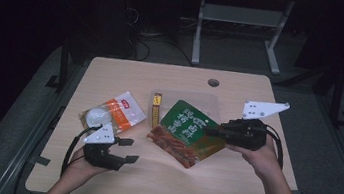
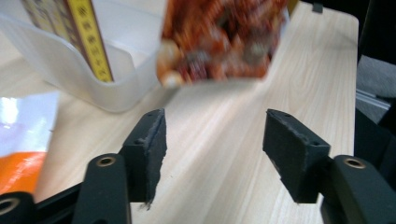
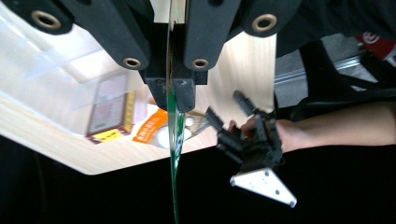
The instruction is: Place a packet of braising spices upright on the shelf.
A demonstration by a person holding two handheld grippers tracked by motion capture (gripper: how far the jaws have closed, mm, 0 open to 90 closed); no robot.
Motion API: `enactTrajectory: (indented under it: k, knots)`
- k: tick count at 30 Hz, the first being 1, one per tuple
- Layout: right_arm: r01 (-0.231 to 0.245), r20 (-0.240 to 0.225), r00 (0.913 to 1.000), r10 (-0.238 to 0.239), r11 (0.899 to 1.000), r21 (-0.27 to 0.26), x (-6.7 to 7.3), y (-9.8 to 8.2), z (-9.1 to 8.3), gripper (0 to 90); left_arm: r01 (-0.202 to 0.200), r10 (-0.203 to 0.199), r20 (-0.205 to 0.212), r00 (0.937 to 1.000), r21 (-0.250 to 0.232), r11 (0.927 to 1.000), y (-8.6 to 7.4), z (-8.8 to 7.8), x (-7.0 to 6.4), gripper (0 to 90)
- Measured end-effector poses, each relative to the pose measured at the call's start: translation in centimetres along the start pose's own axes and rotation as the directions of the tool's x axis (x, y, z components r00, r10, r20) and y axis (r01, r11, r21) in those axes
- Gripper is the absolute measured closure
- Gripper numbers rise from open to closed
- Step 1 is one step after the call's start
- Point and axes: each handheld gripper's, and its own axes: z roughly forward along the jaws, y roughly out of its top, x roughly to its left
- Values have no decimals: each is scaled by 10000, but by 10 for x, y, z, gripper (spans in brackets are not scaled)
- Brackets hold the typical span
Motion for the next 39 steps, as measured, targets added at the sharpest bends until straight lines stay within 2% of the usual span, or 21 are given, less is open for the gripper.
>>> enactTrajectory:
  k: [2,3,6,8,14,18,25,29,30,39]
  knots:
    - [66,409,9991,-64,10000,-48,0,6,-8,900,-113,110,118,9999,268,9996,0,3,0,363]
    - [66,409,9991,-64,10000,-48,0,6,-8,900,-113,110,118,9999,268,9996,0,3,0,356]
    - [160,916,9957,-148,9998,-126,-2,15,-17,900,-103,98,165,9998,297,9995,-1,5,-1,339]
    - [202,1039,9944,-185,9997,-154,-2,18,-19,900,-116,111,136,9998,377,9992,-2,7,0,329]
    - [74,1714,9852,-32,9997,-239,-8,31,-27,900,-100,94,100,9999,607,9981,-4,12,-1,255]
    - [-193,2067,9781,266,9991,-374,-16,38,-29,900,-157,149,112,9998,714,9973,-4,14,1,229]
    - [-498,2813,9581,546,9985,-242,-36,49,-29,900,-76,62,159,9999,870,9962,-8,18,1,222]
    - [-565,3241,9442,580,9983,-140,-45,55,-27,900,-33,16,179,9998,924,9957,-9,19,0,219]
    - [-617,3418,9379,599,9981,-58,-50,58,-26,900,-49,33,174,9998,929,9957,-9,19,0,217]
    - [-896,3801,9214,809,9960,52,-66,67,-17,900,-302,279,233,9993,1052,9940,-11,23,-1,201]
